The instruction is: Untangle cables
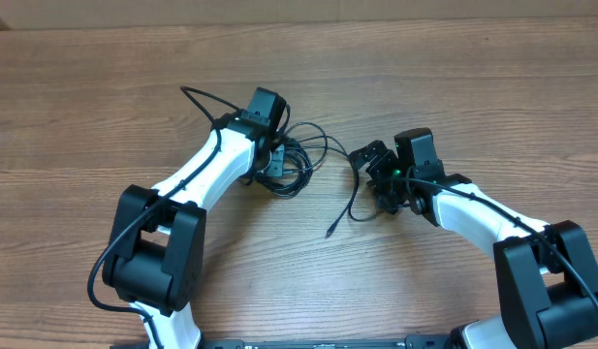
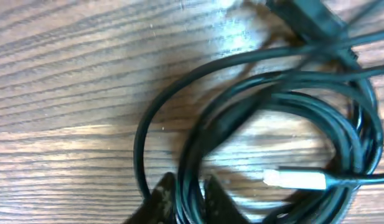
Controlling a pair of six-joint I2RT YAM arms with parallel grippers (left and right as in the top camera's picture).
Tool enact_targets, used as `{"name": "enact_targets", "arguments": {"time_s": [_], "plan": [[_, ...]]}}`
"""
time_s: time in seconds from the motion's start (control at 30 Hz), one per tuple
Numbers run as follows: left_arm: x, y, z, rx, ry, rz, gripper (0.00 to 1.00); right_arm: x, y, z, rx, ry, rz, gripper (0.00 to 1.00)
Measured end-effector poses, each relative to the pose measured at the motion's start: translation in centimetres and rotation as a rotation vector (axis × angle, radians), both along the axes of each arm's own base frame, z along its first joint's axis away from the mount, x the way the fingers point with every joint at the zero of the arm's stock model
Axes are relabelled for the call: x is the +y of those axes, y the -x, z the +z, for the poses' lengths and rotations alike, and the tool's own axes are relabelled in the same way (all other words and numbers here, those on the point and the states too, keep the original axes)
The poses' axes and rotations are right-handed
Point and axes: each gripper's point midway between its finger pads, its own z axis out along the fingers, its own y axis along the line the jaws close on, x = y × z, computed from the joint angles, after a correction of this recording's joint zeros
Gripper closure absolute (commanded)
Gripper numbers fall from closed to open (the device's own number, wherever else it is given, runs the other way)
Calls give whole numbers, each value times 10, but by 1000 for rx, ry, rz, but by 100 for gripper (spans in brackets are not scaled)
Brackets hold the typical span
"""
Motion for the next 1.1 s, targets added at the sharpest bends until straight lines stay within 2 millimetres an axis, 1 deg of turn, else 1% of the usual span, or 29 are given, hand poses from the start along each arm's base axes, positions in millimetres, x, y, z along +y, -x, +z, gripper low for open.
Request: {"name": "enact_targets", "arguments": {"time_s": [0.03,0.07,0.1,0.13,0.17,0.27,0.33,0.47,0.6,0.73,0.77,0.83,0.9,0.93,0.97,1.03,1.07,1.1], "plan": [[0,0,1,2,0,3,69,0,0,0,0,0,1,0],[1,1,1,8,-1,9,53,0,0,0,-1,0,0,0],[1,3,1,13,-4,9,30,0,0,0,-1,-1,0,0],[2,5,0,23,-8,15,11,0,0,0,0,0,0,0],[3,6,0,28,-10,18,12,0,0,0,-1,0,0,0],[5,10,-1,44,-12,42,28,0,0,0,-1,0,0,0],[6,14,-2,58,-13,63,36,0,0,0,0,0,0,0],[7,16,-2,65,-12,85,40,0,0,0,0,0,1,0],[6,15,-2,59,-3,114,50,0,0,0,-1,0,0,0],[7,16,-9,53,2,125,53,0,0,0,0,0,1,0],[8,18,-12,58,1,129,65,0,0,0,-1,0,0,0],[9,21,-16,64,-1,135,75,0,0,0,0,0,0,0],[9,23,-21,62,1,140,76,0,0,0,-1,0,0,0],[10,23,-23,61,1,140,76,0,0,0,-1,-1,0,0],[10,23,-23,59,2,140,73,0,0,0,-1,-1,0,0],[9,22,-24,54,5,142,72,0,0,0,0,0,0,0],[9,21,-24,47,8,142,76,0,-1,0,-3,-1,0,0],[8,20,-24,44,9,142,83,0,-1,0,-3,-1,0,0]]}}
